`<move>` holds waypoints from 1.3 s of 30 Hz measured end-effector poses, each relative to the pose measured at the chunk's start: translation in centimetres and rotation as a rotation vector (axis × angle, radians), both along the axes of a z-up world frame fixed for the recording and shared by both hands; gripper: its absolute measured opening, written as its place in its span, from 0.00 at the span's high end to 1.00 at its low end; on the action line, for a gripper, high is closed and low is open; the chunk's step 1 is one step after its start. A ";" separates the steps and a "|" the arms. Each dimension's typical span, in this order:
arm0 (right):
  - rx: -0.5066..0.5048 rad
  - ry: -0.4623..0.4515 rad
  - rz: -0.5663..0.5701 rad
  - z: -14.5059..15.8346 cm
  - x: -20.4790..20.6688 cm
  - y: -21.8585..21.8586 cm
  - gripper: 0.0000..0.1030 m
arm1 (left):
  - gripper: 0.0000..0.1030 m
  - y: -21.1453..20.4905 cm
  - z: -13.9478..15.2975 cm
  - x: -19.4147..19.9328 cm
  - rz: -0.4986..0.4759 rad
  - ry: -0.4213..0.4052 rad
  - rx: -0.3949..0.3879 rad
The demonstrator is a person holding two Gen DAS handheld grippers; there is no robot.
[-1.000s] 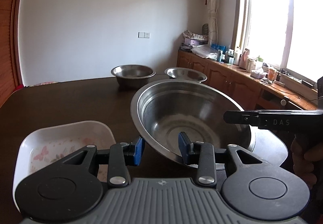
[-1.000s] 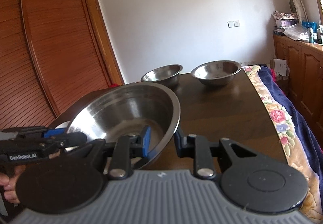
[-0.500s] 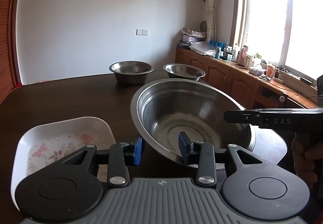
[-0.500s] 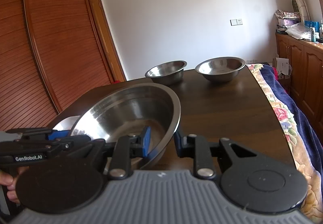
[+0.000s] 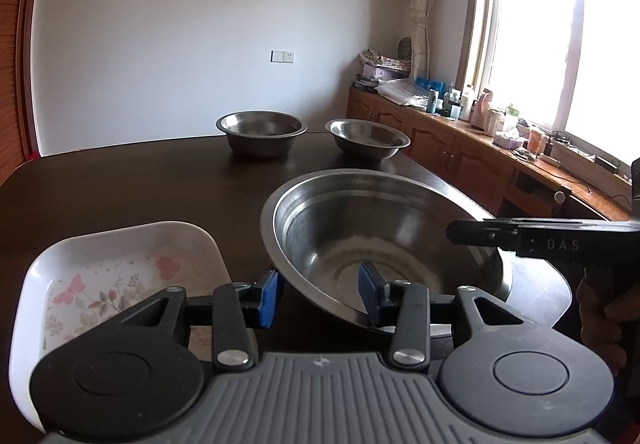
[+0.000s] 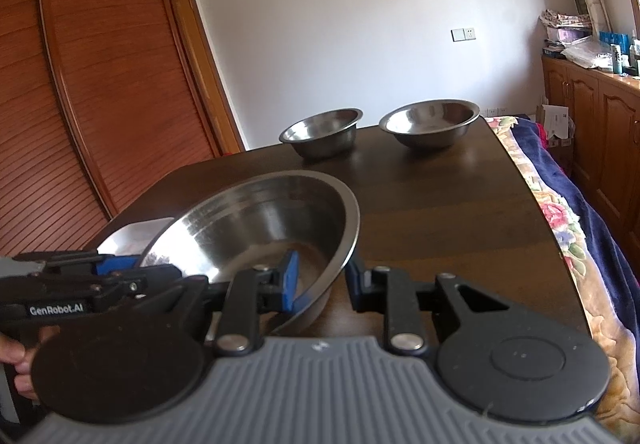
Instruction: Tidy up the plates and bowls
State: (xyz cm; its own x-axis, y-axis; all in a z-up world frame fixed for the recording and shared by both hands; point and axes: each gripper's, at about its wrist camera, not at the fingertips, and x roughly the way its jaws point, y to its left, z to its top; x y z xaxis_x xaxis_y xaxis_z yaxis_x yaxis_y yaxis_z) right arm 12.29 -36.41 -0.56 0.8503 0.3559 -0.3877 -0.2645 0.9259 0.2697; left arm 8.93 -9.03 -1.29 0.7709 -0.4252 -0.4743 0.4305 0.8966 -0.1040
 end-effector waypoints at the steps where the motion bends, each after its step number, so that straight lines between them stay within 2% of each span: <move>1: 0.000 -0.001 -0.001 0.0 0.0 0.0 0.72 | 0.29 0.0 0.0 -0.1 0.000 -0.003 0.003; 4: -0.005 -0.014 -0.015 0.2 -0.1 -0.3 0.69 | 0.22 0.0 0.1 -0.5 0.008 -0.025 0.011; 6: -0.006 -0.022 -0.027 0.4 -0.2 -0.6 0.59 | 0.22 0.4 0.4 -0.6 0.007 -0.033 0.006; 8: -0.011 -0.030 -0.040 0.7 -0.4 -0.9 0.56 | 0.21 0.6 0.9 -0.7 0.013 -0.044 0.004; 17: -0.021 -0.069 -0.060 2.4 -0.3 -2.0 0.56 | 0.17 1.4 3.6 -0.1 0.037 -0.103 -0.007; 24: -0.051 -0.114 -0.049 5.1 1.1 -2.2 0.56 | 0.17 1.4 6.3 2.6 0.043 -0.145 0.015; 30: -0.092 -0.131 -0.034 7.5 4.2 -2.2 0.56 | 0.17 1.6 8.0 6.2 0.066 -0.135 0.015; 33: -0.105 -0.130 -0.019 8.2 5.7 -1.9 0.56 | 0.17 1.7 8.3 8.3 0.088 -0.132 0.044; 39: -0.106 -0.106 0.011 7.9 9.2 -1.4 0.56 | 0.17 2.2 8.9 11.5 0.104 -0.130 0.070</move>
